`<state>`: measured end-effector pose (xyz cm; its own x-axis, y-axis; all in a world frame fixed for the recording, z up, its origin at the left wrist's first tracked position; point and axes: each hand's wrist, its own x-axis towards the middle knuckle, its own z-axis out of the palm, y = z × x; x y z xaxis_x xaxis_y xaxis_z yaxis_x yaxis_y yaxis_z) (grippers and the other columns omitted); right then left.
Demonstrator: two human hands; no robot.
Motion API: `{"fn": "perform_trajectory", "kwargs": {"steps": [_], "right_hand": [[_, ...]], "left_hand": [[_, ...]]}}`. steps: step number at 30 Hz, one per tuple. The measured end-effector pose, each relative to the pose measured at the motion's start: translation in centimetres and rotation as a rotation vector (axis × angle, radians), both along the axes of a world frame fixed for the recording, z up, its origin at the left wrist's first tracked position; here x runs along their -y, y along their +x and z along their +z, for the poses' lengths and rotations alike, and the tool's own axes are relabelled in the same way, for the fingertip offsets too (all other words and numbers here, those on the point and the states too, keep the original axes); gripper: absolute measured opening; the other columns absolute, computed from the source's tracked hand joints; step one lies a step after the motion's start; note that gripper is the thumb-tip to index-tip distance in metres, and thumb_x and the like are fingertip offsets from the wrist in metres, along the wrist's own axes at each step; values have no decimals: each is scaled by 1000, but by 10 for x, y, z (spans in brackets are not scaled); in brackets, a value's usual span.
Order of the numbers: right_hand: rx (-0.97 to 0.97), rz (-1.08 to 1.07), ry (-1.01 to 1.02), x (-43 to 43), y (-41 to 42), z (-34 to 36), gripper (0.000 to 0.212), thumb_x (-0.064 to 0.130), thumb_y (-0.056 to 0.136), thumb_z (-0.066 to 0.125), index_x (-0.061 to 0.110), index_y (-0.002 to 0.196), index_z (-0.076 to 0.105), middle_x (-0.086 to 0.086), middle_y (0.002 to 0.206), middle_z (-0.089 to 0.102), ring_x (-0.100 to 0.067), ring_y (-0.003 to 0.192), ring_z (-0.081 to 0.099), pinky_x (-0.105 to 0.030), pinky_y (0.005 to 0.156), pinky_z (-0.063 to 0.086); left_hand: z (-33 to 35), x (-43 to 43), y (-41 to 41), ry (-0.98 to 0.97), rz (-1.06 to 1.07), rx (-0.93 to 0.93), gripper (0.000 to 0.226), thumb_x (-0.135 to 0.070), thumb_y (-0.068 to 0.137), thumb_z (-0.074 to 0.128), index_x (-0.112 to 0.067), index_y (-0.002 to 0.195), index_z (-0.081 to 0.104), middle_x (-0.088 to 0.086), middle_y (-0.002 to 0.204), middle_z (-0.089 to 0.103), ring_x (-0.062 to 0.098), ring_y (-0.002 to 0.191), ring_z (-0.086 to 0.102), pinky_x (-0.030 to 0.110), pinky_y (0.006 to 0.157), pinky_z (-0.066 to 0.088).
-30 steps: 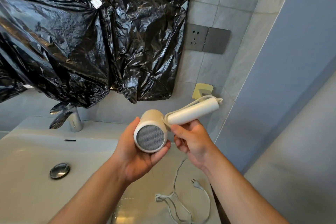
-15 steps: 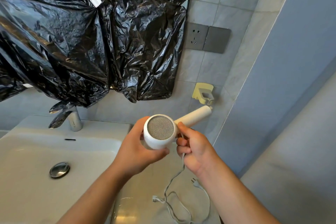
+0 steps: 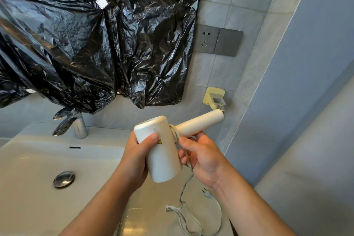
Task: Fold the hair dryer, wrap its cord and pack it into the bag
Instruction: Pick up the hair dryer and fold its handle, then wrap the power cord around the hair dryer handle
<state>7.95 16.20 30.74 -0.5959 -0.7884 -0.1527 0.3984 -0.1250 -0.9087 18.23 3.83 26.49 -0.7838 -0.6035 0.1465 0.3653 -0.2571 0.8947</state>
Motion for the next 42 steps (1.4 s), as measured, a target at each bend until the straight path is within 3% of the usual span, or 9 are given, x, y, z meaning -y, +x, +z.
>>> {"fn": "perform_trajectory", "kwargs": {"steps": [3,6,11,16,22,26,31,36,42], "right_hand": [[-33,-84,2,3,-2,-6,22,-6,88,58,4,107,53,-2,63,59,-12,48,50,-19,40,40],[-118,-90,46,6,1,-8,27,-5,88,59,-1,114,50,-4,66,57,-11,48,51,-21,42,40],[-296,-62,128,8,1,-5,29,-5,87,60,2,112,48,-10,72,59,-11,45,49,-21,39,38],[-389,-85,173,9,0,-7,31,-1,86,62,2,113,47,-10,72,61,-10,42,48,-21,35,34],[-412,-120,230,9,5,-14,34,2,86,62,6,115,46,-7,87,69,-9,41,49,-21,35,36],[-420,-137,223,4,6,-14,32,4,86,62,11,113,47,-6,94,69,-9,43,50,-21,37,36],[-423,-161,191,-1,6,-11,29,6,85,64,13,110,51,-5,94,69,-11,46,54,-23,41,41],[-488,-86,264,-5,-3,-13,30,3,85,65,13,108,48,-3,106,68,-10,45,54,-22,40,40],[-632,241,314,-17,-39,-22,37,-8,82,65,14,111,56,2,104,69,-18,64,61,-25,55,49]], "left_hand": [[3,-15,-5,-67,334,179,64,-55,69,69,-18,119,55,15,110,67,32,98,67,46,74,57],[6,-22,-14,-176,488,322,52,-45,84,63,-17,125,47,5,107,63,15,87,63,29,64,49],[1,-7,-23,-240,484,405,74,-56,50,81,-9,104,62,11,90,70,14,67,64,31,56,52],[-5,-2,-25,-217,518,464,98,-79,34,80,-17,107,61,8,95,71,22,82,71,47,67,61],[-1,-7,-27,-187,553,525,82,-59,42,80,-16,108,59,2,93,70,17,80,70,41,68,60],[3,-14,-25,-113,516,434,72,-51,44,82,-19,106,61,1,91,71,17,78,70,40,67,60],[9,-21,-23,5,305,224,29,-27,62,81,-14,86,70,9,76,70,23,66,65,41,61,56],[8,-7,-25,135,119,316,40,-20,70,82,-5,104,68,27,95,72,33,74,68,52,69,58],[-6,8,-23,180,-87,386,39,-25,62,72,-11,98,66,11,72,72,22,59,66,32,55,55]]}}
